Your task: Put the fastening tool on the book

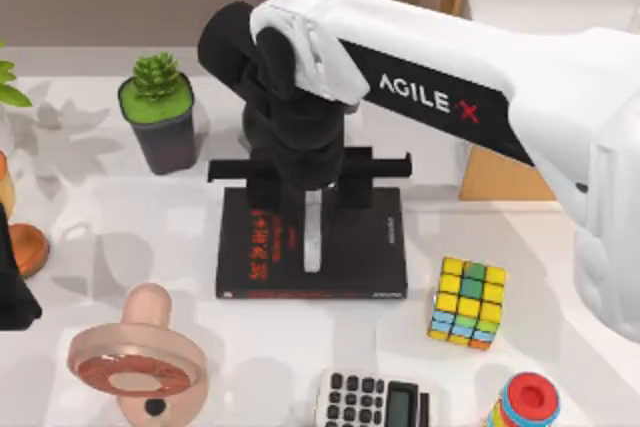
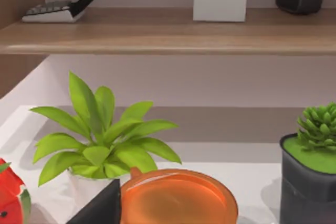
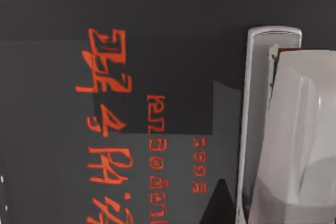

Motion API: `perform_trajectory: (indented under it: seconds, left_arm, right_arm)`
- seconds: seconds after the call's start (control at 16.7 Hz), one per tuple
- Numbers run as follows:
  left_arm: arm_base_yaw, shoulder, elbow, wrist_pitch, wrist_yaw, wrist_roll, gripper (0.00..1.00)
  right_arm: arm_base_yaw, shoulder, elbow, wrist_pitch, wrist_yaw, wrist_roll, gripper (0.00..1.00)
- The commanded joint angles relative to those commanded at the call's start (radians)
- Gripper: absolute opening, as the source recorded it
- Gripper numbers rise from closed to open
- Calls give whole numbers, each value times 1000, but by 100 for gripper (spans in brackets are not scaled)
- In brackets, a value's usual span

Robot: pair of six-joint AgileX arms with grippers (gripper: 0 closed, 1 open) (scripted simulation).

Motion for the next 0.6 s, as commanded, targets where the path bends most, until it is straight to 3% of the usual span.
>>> perform_trajectory:
  seconds: [0.24, 0.6]
  left_arm:
    - [0, 0, 0, 0, 0, 0, 100]
    - [0, 0, 0, 0, 0, 0, 100]
  right_arm:
    - [0, 0, 0, 0, 0, 0, 98]
    - [0, 0, 0, 0, 0, 0, 100]
